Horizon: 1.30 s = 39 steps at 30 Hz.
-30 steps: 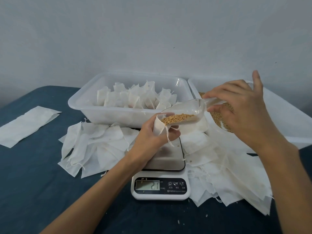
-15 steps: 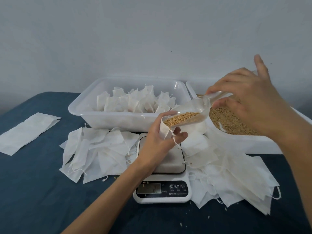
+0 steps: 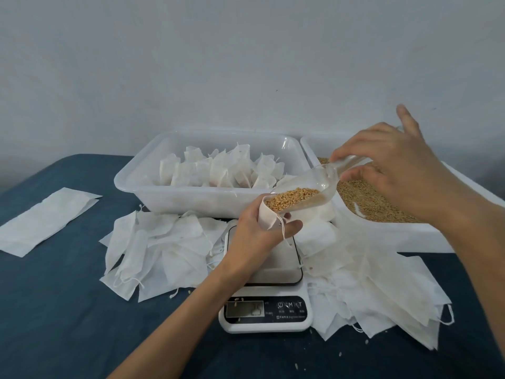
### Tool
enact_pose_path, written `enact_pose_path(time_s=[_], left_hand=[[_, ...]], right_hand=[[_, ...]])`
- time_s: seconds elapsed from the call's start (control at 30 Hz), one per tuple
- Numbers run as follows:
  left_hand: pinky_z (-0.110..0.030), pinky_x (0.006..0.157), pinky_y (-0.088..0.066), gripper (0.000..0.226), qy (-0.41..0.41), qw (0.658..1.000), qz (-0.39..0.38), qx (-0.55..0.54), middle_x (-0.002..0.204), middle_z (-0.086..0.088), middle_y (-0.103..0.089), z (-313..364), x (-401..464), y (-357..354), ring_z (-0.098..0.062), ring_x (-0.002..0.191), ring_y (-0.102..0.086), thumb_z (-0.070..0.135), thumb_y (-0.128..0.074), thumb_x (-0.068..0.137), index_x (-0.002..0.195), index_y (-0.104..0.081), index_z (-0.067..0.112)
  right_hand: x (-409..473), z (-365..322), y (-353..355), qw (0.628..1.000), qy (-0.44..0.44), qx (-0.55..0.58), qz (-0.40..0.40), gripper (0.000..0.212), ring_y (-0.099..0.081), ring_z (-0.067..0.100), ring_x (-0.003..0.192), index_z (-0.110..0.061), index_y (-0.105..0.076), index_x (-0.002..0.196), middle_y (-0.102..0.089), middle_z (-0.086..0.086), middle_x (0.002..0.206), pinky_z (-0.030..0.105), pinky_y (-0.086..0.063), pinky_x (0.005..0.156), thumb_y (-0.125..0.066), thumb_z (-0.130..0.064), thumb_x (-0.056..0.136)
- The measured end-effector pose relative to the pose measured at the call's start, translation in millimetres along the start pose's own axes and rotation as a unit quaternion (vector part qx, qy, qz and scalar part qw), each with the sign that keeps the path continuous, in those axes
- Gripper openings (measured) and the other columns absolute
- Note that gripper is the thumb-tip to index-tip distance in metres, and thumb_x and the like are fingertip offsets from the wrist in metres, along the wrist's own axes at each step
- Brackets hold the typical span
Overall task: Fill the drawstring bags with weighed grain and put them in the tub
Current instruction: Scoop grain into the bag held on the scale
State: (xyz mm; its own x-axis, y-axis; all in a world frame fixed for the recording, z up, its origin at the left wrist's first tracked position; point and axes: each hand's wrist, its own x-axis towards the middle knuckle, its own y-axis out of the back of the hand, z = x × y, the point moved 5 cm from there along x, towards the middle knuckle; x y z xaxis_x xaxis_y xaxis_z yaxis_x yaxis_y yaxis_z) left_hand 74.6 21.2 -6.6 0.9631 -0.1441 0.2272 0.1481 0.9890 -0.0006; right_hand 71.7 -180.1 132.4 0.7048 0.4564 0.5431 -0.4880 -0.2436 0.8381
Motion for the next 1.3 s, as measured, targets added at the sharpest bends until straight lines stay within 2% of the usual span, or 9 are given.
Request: enact_pose_path(time_s=[0.03, 0.1, 0.5, 1.13, 1.3], left_hand=[[-0.050, 0.102, -0.056, 0.036, 0.004, 1.000, -0.001, 0.001, 0.095, 0.005, -0.074, -0.7, -0.1, 1.0, -0.016, 0.096, -0.071, 0.021, -0.087, 0.078, 0.110, -0.072, 0.025], [-0.054, 0.105, -0.054, 0.040, 0.007, 1.000, -0.001, 0.003, 0.100, 0.001, -0.076, -2.4, 0.0, 1.5, -0.020, 0.102, -0.072, 0.025, -0.087, 0.076, 0.113, -0.072, 0.027], [-0.055, 0.107, -0.053, 0.046, 0.014, 1.000, -0.006, 0.001, 0.101, -0.001, -0.076, -2.4, -1.9, 0.1, -0.021, 0.104, -0.072, 0.024, -0.084, 0.077, 0.121, -0.068, 0.021], [-0.055, 0.106, -0.053, 0.046, 0.013, 1.000, -0.010, -0.003, 0.102, -0.001, -0.076, -3.3, -2.7, 2.0, -0.024, 0.106, -0.071, 0.024, -0.085, 0.077, 0.119, -0.068, 0.019], [-0.046, 0.106, -0.055, 0.045, 0.017, 1.000, -0.017, -0.015, 0.102, 0.001, -0.075, -2.2, -3.2, 3.5, -0.016, 0.104, -0.072, 0.024, -0.084, 0.077, 0.120, -0.069, 0.021]], right_hand=[[0.3, 0.3, -1.9, 1.000, -0.003, 0.002, 0.000, 0.024, -0.058, 0.024, 0.112, -0.024, -0.073, 0.109, -0.069, -0.004, 0.104, 0.061, 0.000, 0.122, -0.075, -0.021, 0.086], [0.8, 0.5, -4.1, 1.000, -0.007, 0.005, -0.002, 0.025, -0.058, 0.023, 0.113, -0.024, -0.073, 0.110, -0.069, -0.005, 0.105, 0.060, 0.001, 0.122, -0.075, -0.021, 0.085], [4.5, -6.5, 5.6, 1.000, -0.003, -0.021, 0.000, 0.025, -0.055, 0.021, 0.116, -0.025, -0.073, 0.112, -0.068, -0.007, 0.105, 0.057, 0.005, 0.123, -0.074, -0.022, 0.088], [11.4, -15.1, 13.2, 0.999, 0.003, -0.047, -0.020, 0.024, -0.053, 0.022, 0.120, -0.027, -0.072, 0.113, -0.069, -0.004, 0.108, 0.053, 0.010, 0.123, -0.073, -0.026, 0.089], [20.5, -11.0, 8.9, 0.999, -0.011, -0.029, -0.038, 0.025, -0.053, 0.021, 0.119, -0.031, -0.072, 0.110, -0.070, -0.006, 0.105, 0.051, 0.010, 0.123, -0.077, -0.027, 0.085]])
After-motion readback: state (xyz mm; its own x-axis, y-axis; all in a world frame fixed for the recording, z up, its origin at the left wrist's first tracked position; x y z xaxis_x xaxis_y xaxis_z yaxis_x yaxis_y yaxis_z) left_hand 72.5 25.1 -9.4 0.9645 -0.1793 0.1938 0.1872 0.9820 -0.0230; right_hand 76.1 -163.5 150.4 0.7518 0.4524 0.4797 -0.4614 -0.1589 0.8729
